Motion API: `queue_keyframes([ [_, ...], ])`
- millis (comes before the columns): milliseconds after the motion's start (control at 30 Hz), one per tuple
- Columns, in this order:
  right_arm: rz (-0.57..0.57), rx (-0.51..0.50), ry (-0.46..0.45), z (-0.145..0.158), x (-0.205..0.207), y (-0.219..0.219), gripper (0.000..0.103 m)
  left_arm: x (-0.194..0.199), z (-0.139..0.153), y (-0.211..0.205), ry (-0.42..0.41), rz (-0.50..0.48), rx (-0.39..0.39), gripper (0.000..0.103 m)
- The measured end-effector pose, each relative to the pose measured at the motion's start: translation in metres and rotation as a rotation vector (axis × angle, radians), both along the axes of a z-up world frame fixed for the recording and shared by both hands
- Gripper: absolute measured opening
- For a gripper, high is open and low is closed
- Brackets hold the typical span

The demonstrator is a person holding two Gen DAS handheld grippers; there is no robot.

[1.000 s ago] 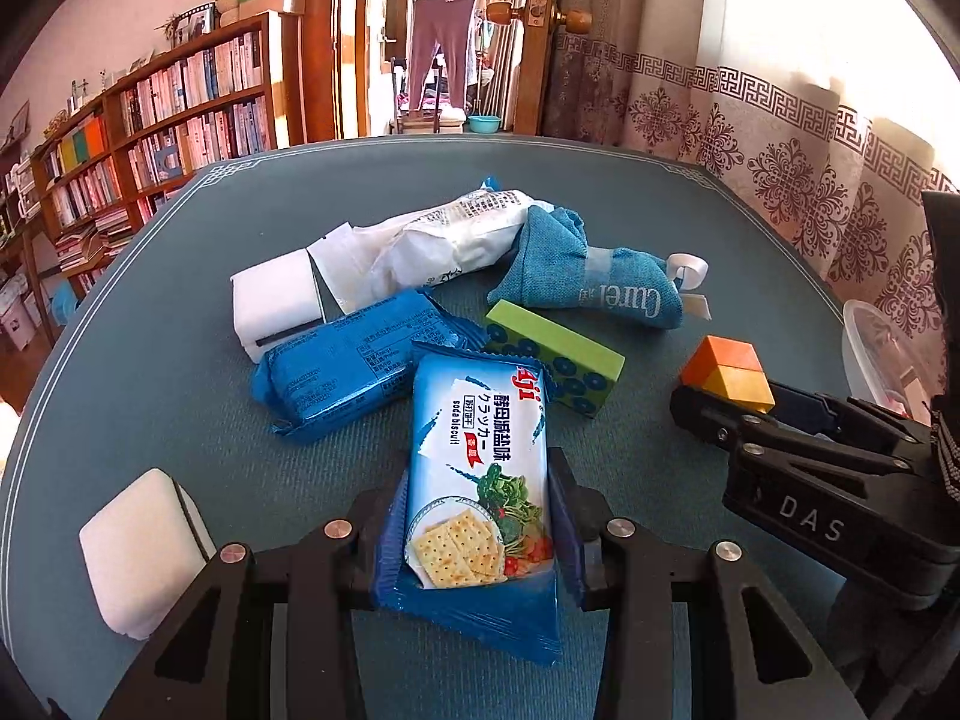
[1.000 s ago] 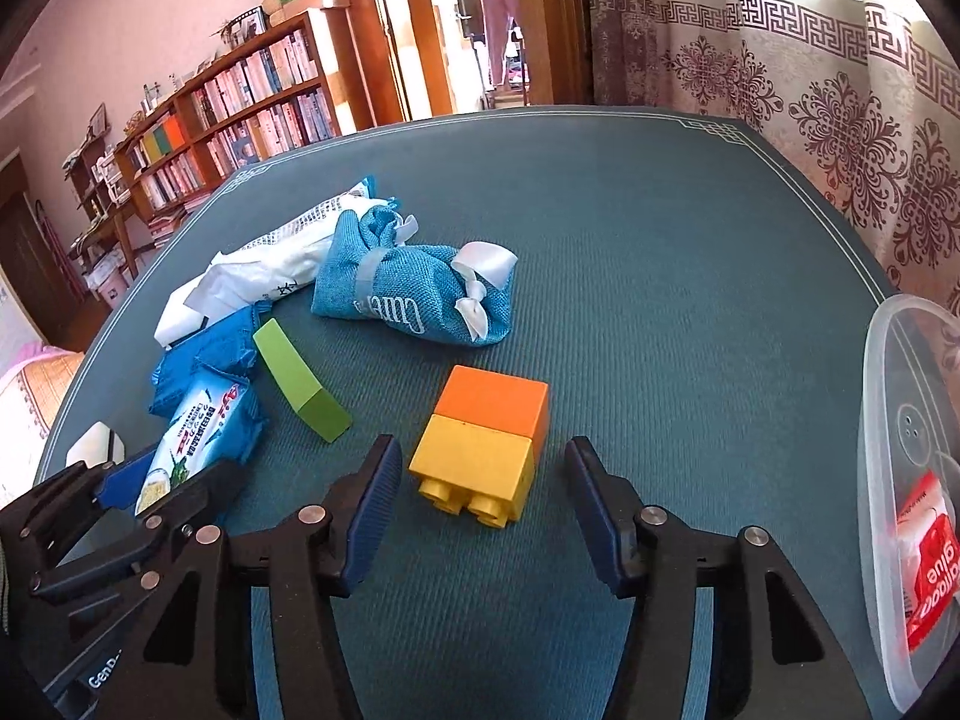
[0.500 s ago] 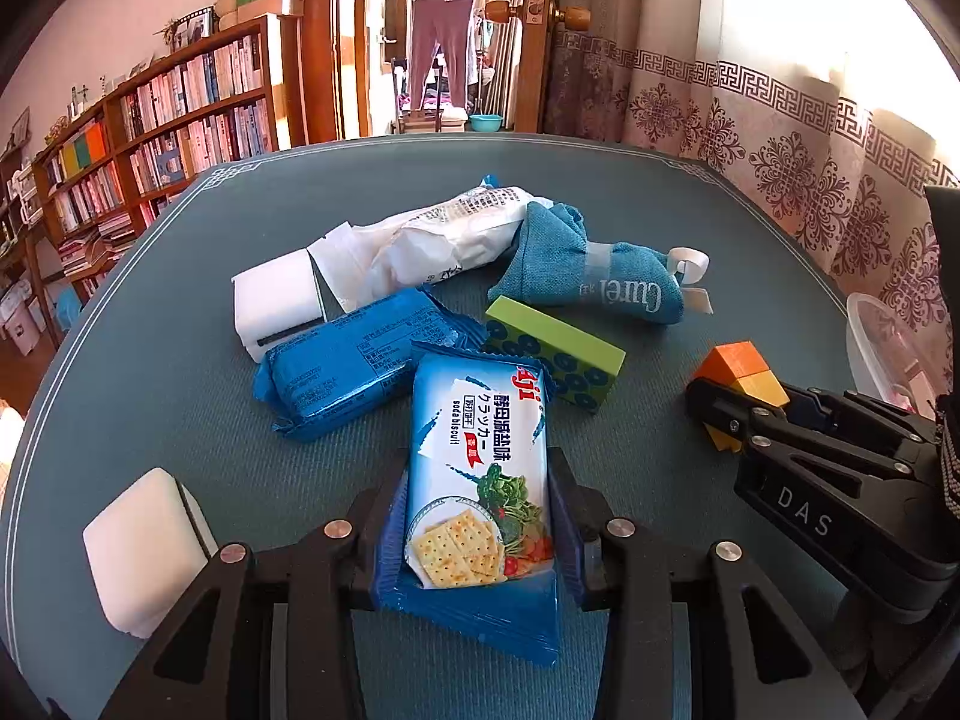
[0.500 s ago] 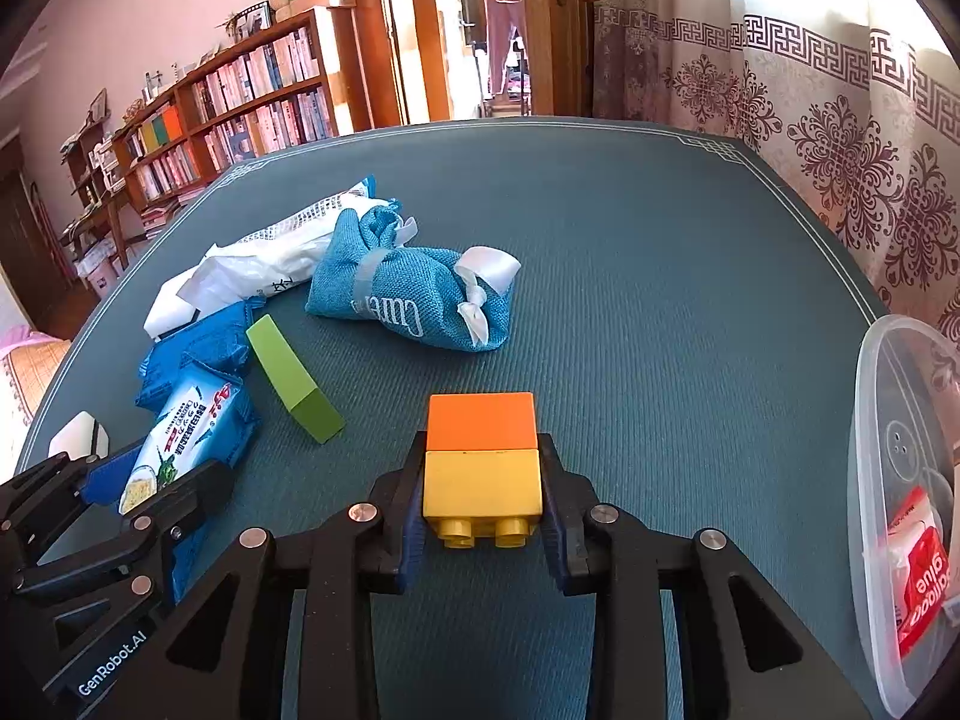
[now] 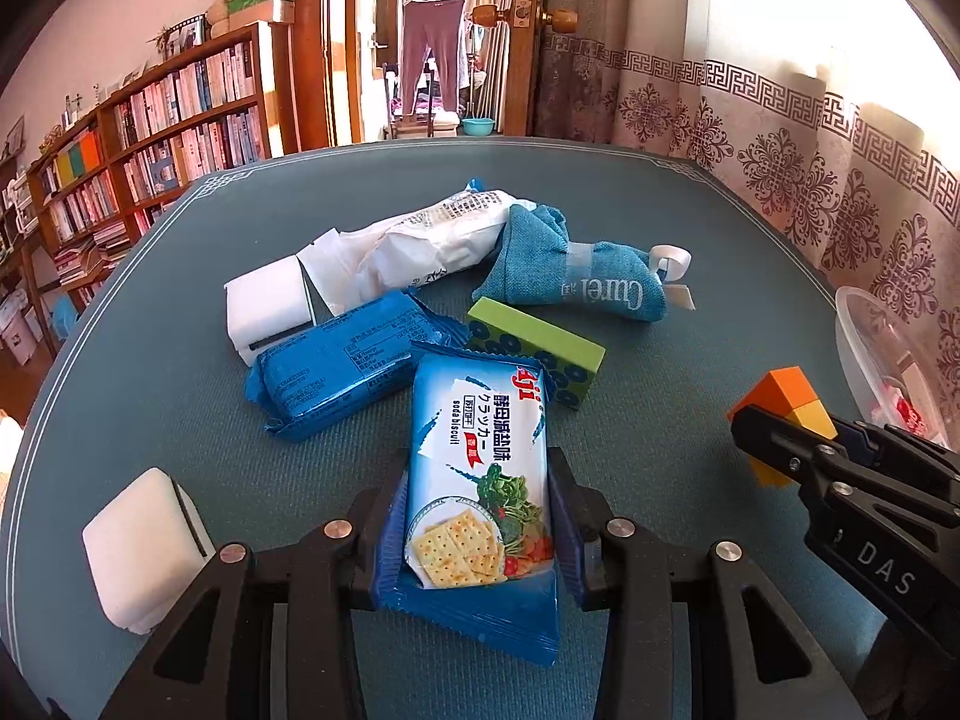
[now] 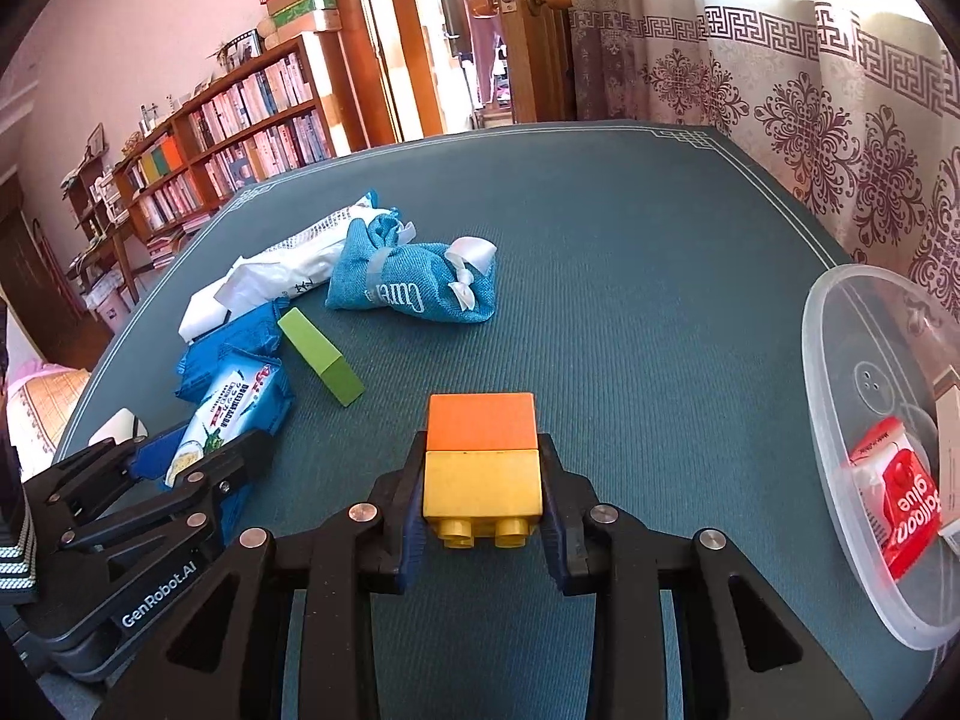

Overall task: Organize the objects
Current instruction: 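Grasp the blue cracker packet with the left gripper while the right grasps the yellow-orange brick, then carry the cracker packet and brick to the clear bowl with both grippers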

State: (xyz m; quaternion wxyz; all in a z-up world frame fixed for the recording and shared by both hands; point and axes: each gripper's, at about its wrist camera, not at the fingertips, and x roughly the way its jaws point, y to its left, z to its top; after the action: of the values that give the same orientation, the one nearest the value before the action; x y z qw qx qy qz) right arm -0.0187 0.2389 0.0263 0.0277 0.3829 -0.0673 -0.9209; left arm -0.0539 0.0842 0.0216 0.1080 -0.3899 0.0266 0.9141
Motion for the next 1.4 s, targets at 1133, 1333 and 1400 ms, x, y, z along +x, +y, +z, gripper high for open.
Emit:
queue_keyframes([
  [1133, -0.347, -0.017, 0.080, 0.029, 0.102, 0.136, 0.033, 0.010, 0.004, 0.011, 0.004, -0.041, -0.007, 0.044],
  [1333, -0.392, -0.027, 0.078, 0.025, 0.105, 0.157, 0.033, 0.017, 0.009, 0.019, -0.003, -0.069, 0.001, 0.044],
  [1400, -0.402, -0.034, 0.071, 0.021, 0.105, 0.163, 0.033, 0.019, 0.011, 0.023, -0.003, -0.077, 0.002, 0.044],
])
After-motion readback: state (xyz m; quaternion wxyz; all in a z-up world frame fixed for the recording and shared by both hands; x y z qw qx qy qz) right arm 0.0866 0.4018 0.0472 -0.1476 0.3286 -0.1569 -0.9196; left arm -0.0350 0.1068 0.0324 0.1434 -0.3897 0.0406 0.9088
